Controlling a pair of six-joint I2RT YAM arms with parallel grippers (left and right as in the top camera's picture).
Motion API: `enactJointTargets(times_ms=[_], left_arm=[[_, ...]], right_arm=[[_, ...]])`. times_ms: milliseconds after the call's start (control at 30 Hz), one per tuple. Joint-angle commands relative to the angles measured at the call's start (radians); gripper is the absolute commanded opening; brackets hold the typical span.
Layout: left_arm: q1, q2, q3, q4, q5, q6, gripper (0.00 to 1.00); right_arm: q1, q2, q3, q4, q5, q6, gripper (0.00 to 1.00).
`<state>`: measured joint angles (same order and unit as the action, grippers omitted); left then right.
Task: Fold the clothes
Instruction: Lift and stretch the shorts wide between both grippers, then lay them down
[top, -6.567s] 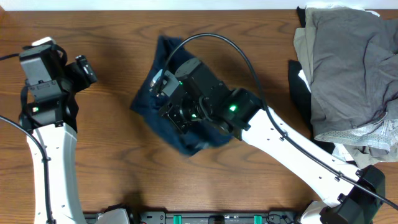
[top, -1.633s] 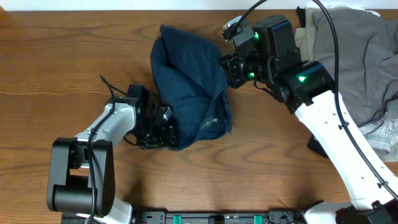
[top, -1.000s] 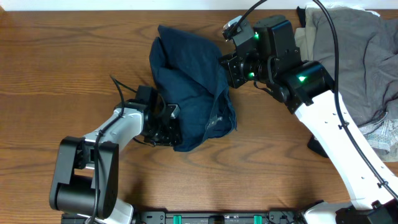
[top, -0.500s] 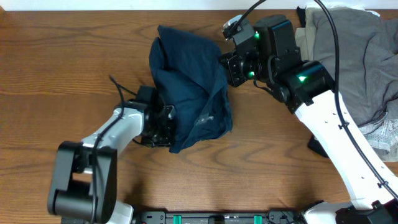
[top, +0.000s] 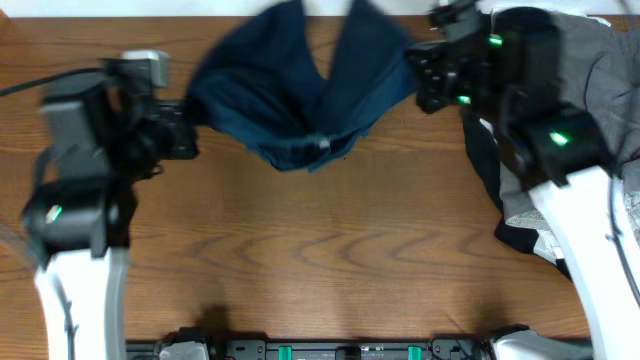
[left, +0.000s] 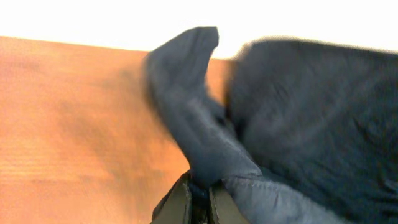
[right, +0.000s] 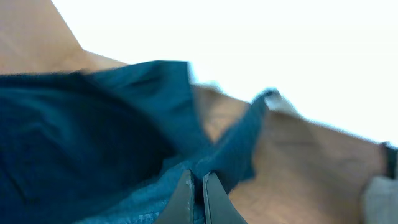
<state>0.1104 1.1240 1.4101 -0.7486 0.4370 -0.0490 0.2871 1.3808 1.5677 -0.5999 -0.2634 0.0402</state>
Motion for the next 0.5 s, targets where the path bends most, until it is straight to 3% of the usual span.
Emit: enactJointTargets(times_ms=[0,467], left_arm=[[0.038,-0.066,0.056,0.014,-0.025,-0.021,0.06],[0.059,-0.337,0.130,0.077,-0.072,-0.069,0.06]], right_arm=[[-0.035,-0.103,0.009,0.013,0.065,-0.011,0.01],[-0.050,-0.424,0.009,-0.027,0.109,0.027,0.01]])
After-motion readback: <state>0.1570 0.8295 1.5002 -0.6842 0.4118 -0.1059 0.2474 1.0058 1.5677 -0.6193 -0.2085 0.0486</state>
